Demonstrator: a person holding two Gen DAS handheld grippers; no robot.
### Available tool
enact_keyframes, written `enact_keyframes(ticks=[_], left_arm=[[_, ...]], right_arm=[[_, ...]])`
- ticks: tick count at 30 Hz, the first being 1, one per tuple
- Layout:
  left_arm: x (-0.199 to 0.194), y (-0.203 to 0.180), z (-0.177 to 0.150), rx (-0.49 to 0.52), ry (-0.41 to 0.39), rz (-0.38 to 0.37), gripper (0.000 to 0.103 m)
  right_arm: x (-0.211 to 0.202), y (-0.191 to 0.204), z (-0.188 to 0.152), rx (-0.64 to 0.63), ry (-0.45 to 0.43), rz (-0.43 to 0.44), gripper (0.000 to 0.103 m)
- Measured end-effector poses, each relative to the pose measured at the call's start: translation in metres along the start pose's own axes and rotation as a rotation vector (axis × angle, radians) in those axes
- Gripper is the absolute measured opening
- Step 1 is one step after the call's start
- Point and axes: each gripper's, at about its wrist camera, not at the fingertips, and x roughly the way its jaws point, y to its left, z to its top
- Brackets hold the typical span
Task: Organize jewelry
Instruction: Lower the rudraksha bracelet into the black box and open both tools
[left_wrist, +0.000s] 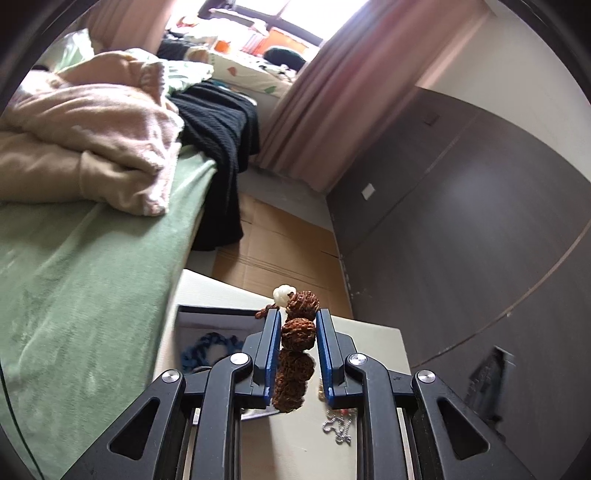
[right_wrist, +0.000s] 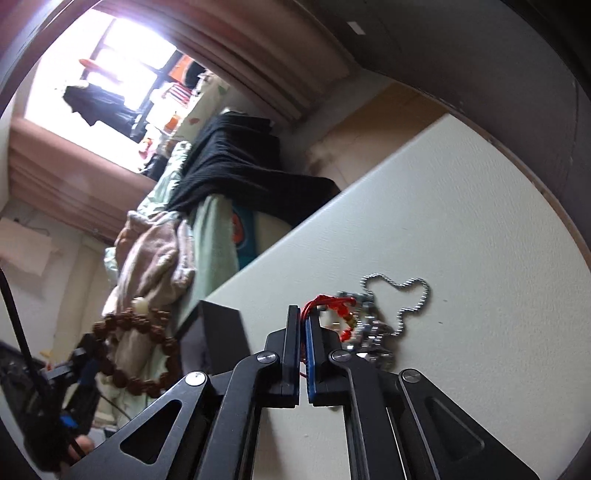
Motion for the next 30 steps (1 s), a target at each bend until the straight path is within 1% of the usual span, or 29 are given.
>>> enact_keyframes(ticks=[1,3,4,5,7,9,13,18,20,21,22,23,24,25,27,30], left_arm=[[-0.002,0.005,0.002,-0.025,-0.007,-0.005,0.023],[-0.002,0.014,0.007,-0.062,0.007,0.013,0.042],[-0.004,0.018,0.008,-0.079,0.008,0.031,0.056],[-0.008,0.024,0.010,-0.095,-0.014,0.036,0.059],[-0.014,0.031,0.013,-0.113,-0.044,0.047,0.059],[-0.017,0.036,0.015,-0.128,-0.047,0.069,0.060],[-0.018,0.047,0.018,-0.156,-0.037,0.080,0.060],[-0.026,0.054,0.020,-0.170,-0.053,0.081,0.060],[-0.026,0.055,0.020,-0.170,-0.052,0.090,0.060],[-0.025,0.056,0.019,-0.170,-0.048,0.093,0.060],[-0.024,0.057,0.019,-0.170,-0.044,0.098,0.060],[-0.023,0.057,0.019,-0.170,-0.041,0.101,0.060],[-0.022,0.056,0.019,-0.170,-0.039,0.104,0.060],[-0.021,0.056,0.018,-0.169,-0.037,0.105,0.060],[-0.019,0.052,0.016,-0.165,-0.033,0.103,0.060],[-0.013,0.044,0.013,-0.148,-0.015,0.101,0.060]], right_arm=[[-0.002,0.008,-0.001,-0.017,-0.006,0.016,0.005],[-0.005,0.017,-0.003,-0.039,-0.009,0.038,0.005],[-0.006,0.026,-0.006,-0.057,-0.010,0.059,0.005],[-0.006,0.032,-0.007,-0.070,-0.009,0.076,0.005],[-0.006,0.047,-0.011,-0.100,-0.008,0.115,0.005],[-0.007,0.058,-0.015,-0.128,-0.008,0.141,0.005],[-0.001,0.084,-0.026,-0.177,0.009,0.207,0.005],[0.018,0.106,-0.034,-0.204,0.046,0.261,0.005],[0.032,0.118,-0.035,-0.217,0.070,0.321,0.005],[0.039,0.123,-0.036,-0.229,0.085,0.338,0.005],[0.045,0.125,-0.037,-0.236,0.102,0.329,0.008],[0.054,0.126,-0.039,-0.234,0.139,0.299,0.014],[0.061,0.123,-0.040,-0.215,0.171,0.270,0.039],[0.063,0.117,-0.040,-0.192,0.180,0.242,0.058],[0.058,0.107,-0.038,-0.154,0.153,0.213,0.059],[0.044,0.094,-0.029,-0.153,0.126,0.175,0.059]])
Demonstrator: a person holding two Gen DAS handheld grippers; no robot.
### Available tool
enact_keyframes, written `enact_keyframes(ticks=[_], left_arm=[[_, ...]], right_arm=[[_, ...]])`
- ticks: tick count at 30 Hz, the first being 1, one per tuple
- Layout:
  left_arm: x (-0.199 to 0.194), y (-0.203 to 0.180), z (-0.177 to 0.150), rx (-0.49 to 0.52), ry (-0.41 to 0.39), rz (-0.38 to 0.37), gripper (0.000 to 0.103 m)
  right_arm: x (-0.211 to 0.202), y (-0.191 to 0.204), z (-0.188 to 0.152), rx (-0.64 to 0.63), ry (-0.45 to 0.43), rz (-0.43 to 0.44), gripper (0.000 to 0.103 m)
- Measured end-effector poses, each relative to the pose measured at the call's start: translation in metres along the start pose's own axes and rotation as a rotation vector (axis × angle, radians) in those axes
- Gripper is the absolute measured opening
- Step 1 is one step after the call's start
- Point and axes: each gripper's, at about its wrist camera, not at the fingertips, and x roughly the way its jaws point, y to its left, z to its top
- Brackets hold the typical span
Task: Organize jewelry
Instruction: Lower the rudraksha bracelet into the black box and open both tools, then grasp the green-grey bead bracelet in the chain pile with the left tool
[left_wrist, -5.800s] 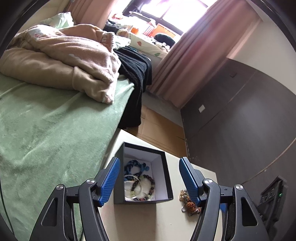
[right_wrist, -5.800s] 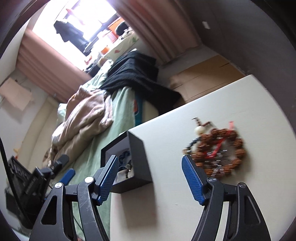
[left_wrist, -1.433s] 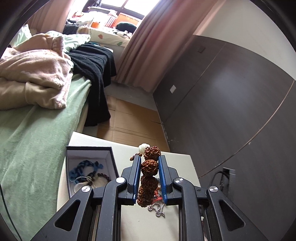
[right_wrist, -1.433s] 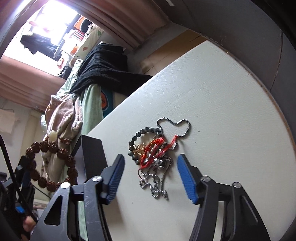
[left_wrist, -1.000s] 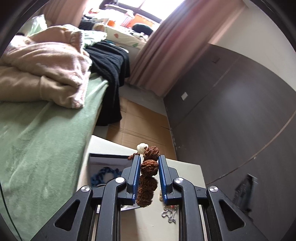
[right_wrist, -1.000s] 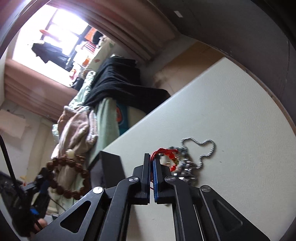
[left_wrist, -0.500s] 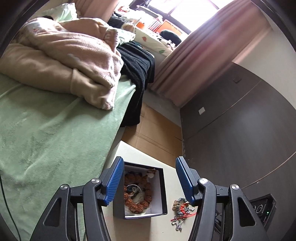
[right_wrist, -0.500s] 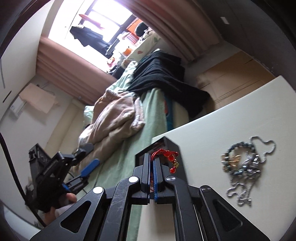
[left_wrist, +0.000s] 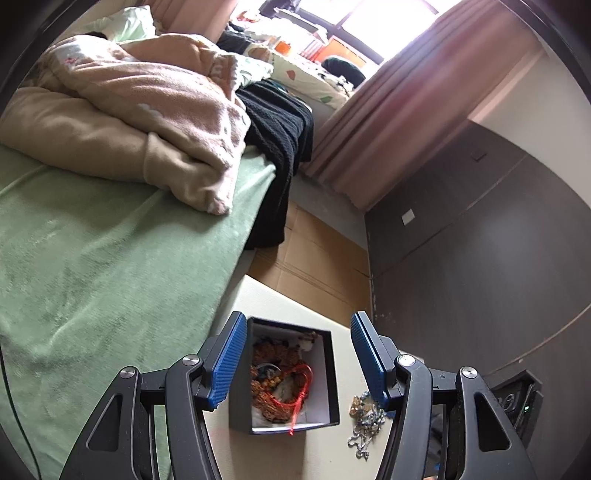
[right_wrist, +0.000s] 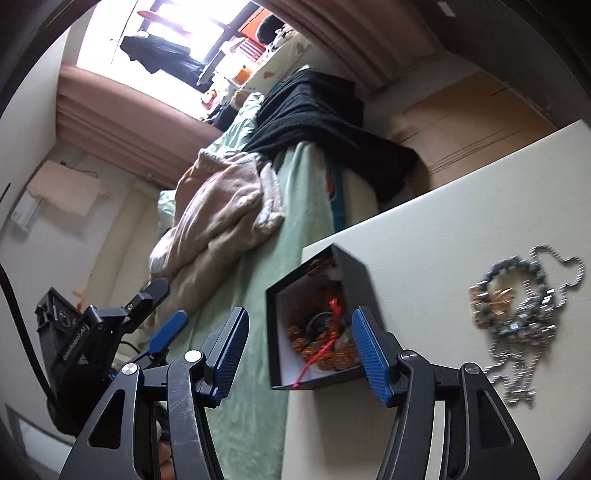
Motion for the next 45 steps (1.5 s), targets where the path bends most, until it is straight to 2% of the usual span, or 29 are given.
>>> enact_keyframes(ticks=[4,6,10,14,15,16,18,23,26,30,40,42,45], left_arm=[[0.006,-0.016,-0.010,0.053,0.030,-0.008,0.060],[0.008,-0.024,-0.016,0.086,0.039,-0.008,0.060],[0.012,-0.039,-0.029,0.131,0.039,-0.011,0.079],[0.017,-0.055,-0.041,0.180,0.041,-0.006,0.085],[0.019,-0.060,-0.045,0.198,0.049,-0.010,0.085],[0.020,-0.063,-0.048,0.210,0.053,-0.010,0.086],[0.021,-0.070,-0.053,0.237,0.049,-0.012,0.086],[0.019,-0.091,-0.069,0.288,0.012,-0.031,0.098],[0.021,-0.102,-0.077,0.309,0.024,-0.054,0.099],[0.029,-0.118,-0.093,0.362,0.060,-0.065,0.099],[0.052,-0.141,-0.130,0.468,0.146,-0.035,0.099],[0.057,-0.143,-0.138,0.491,0.158,-0.032,0.095],[0.069,-0.146,-0.146,0.510,0.198,-0.024,0.077]], right_arm=[[-0.026,-0.015,-0.001,0.019,-0.044,-0.079,0.059],[-0.037,-0.024,-0.002,0.046,-0.047,-0.082,0.059],[-0.063,-0.037,-0.004,0.077,-0.077,-0.139,0.059],[-0.088,-0.039,-0.004,0.067,-0.121,-0.172,0.060],[-0.094,-0.039,-0.004,0.062,-0.132,-0.190,0.064],[-0.103,-0.040,-0.004,0.061,-0.148,-0.216,0.075],[-0.115,-0.045,-0.005,0.075,-0.181,-0.230,0.088],[-0.141,-0.063,-0.004,0.123,-0.204,-0.248,0.094],[-0.155,-0.075,-0.005,0.145,-0.204,-0.260,0.103],[-0.172,-0.089,-0.007,0.157,-0.204,-0.279,0.103],[-0.197,-0.115,-0.008,0.191,-0.237,-0.296,0.103],[-0.200,-0.119,-0.008,0.200,-0.244,-0.299,0.103],[-0.205,-0.125,-0.009,0.218,-0.251,-0.317,0.103]])
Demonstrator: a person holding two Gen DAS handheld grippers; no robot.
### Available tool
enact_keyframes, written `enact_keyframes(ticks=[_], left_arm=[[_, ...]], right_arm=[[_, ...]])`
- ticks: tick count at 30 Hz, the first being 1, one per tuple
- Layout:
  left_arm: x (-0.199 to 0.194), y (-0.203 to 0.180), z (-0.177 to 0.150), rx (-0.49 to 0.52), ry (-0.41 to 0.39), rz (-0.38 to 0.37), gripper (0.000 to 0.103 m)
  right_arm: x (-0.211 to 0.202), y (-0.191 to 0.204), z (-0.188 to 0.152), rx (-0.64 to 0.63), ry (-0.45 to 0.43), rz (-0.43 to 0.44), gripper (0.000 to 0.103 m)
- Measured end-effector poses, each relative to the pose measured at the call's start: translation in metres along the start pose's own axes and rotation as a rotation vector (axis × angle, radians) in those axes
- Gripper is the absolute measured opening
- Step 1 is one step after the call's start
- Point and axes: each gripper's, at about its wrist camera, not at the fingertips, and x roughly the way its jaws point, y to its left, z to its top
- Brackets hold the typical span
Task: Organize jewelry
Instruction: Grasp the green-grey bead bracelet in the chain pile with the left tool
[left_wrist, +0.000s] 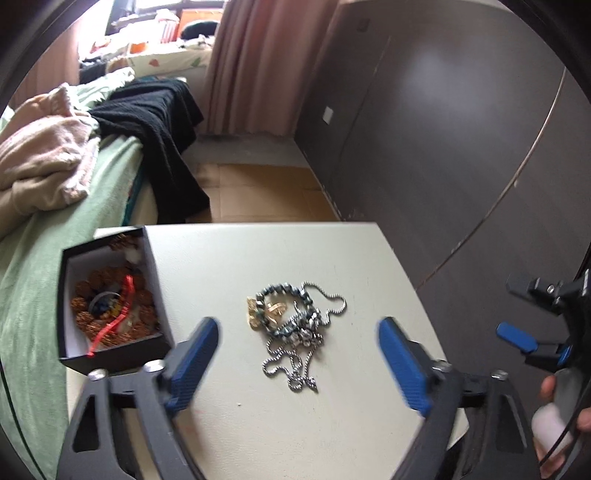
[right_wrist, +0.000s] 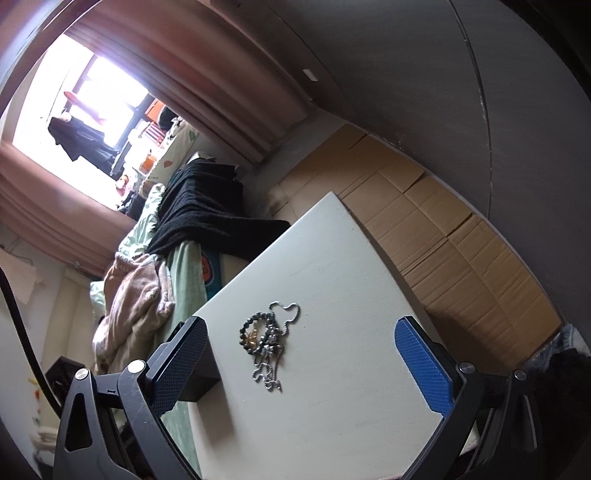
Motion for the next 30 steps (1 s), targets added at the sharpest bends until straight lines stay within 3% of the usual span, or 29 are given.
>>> enact_keyframes(ticks=[4,11,26,30], left_arm=[[0.019,-0.001,-0.001,-0.021,0.050,-0.010,0.056],[0.044,0.000,0.000,-0.024,0.094,-0.009,0.038],[0.099,-0.002,-0.002,0.030,0.169,0.051,0.029],[0.101,-0.001,-0.003,0.040,0.156,0.048,0.026]], right_arm=[[0.001,-0.007,0.003,0.021,-0.004,0.001,0.103],[0.007,-0.010,0.004,0.028,0.016,-0.018,0.103],[0.024,-0.021,0.015,0.099,0.046,-0.012,0.103],[0.030,-0.020,0.017,0.103,0.057,-0.020,0.103]])
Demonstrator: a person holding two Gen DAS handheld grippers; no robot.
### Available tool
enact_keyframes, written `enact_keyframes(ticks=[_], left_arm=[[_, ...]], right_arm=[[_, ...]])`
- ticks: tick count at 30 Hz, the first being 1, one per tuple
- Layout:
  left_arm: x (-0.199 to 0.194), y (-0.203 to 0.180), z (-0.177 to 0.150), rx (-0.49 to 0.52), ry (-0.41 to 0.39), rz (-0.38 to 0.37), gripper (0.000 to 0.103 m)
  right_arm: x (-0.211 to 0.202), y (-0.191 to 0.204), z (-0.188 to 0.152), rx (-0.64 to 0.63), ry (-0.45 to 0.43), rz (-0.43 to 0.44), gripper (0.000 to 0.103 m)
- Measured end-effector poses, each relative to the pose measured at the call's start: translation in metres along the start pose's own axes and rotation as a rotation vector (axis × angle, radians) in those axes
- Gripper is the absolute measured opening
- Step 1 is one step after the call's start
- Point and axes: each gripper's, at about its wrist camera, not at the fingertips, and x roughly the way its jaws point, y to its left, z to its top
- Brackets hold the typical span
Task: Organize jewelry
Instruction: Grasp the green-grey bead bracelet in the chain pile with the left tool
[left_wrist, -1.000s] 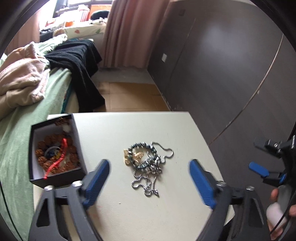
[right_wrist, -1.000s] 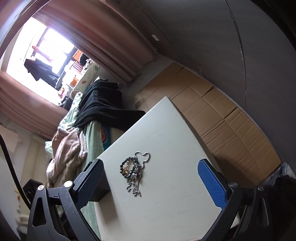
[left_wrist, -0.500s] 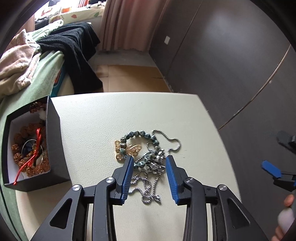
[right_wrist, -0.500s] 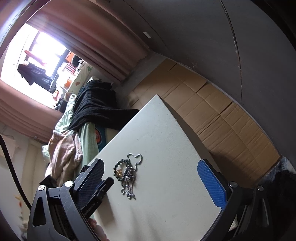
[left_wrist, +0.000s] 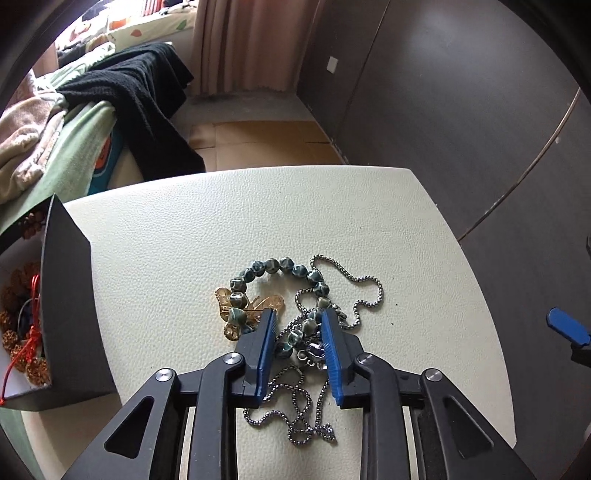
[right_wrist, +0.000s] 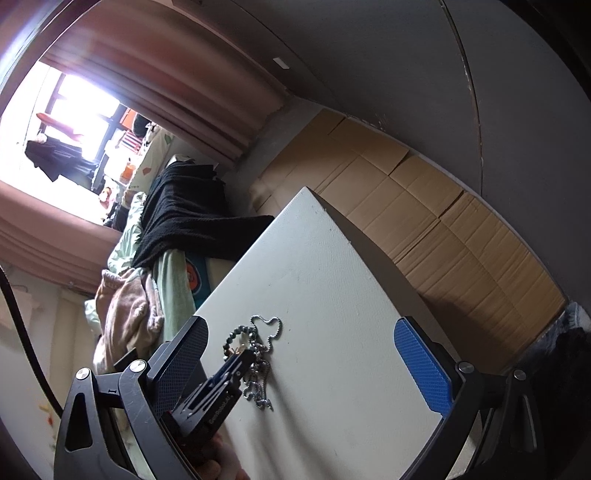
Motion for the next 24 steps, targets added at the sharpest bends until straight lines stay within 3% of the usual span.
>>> enact_keyframes(ticks=[8,21,24], left_arm=[[-0.005,0.009,-0.006,-0.024,0.062,-0.082,0.017],[-0.004,0.007,-0.007,0.049,0.058,-0.046,0.017],[-0.002,0.009,-0.003,0.041,0.052,-0.038,0.009]], right_arm=[[0.013,0.010,-0.006,-0.026,0.032,-0.021,0.103],[0.025,0.023,-0.012,-0.070,0.059,-0.032,0.103],[0.028,0.025,-0.013,-0.073,0.066,-0.035,0.103]])
